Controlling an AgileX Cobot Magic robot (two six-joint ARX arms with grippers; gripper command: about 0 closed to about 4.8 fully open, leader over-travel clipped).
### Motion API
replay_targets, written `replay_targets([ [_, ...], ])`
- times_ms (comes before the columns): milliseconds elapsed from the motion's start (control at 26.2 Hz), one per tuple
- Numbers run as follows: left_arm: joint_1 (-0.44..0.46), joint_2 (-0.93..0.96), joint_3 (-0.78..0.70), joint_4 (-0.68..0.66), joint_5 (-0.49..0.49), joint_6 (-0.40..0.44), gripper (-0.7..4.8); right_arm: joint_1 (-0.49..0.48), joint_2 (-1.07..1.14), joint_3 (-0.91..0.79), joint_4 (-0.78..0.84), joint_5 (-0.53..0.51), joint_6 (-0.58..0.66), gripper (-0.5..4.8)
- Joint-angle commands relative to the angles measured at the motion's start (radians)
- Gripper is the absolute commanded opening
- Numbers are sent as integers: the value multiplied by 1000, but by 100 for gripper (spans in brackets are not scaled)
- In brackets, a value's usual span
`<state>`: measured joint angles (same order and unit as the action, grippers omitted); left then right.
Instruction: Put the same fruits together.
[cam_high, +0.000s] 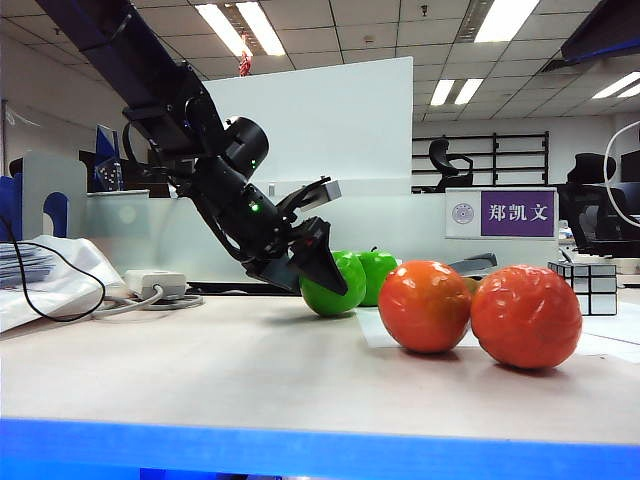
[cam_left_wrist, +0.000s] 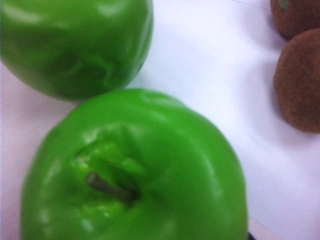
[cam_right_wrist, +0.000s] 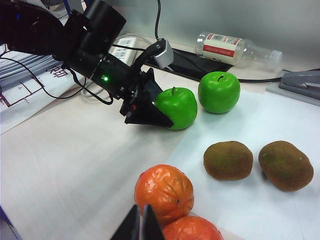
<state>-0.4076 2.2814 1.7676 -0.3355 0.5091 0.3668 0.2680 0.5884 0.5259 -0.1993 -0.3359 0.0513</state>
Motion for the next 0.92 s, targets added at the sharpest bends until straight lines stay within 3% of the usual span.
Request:
replay_targets([
  [38,3,0,2,10,-31,2,-6,2,-2,5,14,1,-4,22],
  [229,5,0,2,9,-45,3,14,2,-2,5,18,3,-4,22],
  [343,5,0,2,9,-58,3,100,1,-2,5,20,5,-4,22],
  [534,4,0,2,9,-63,2,302,1,-1,5,24,5,-4,22],
  [610,4,0,2,8,-63,2,336,1,-1,5,24,14,-4,22],
  [763,4,0,2,8,-64,-1,479,1,-1,5,24,27,-4,22],
  [915,1,0,2,8,-95,-16,479,1,-1,5,25,27,-4,22],
])
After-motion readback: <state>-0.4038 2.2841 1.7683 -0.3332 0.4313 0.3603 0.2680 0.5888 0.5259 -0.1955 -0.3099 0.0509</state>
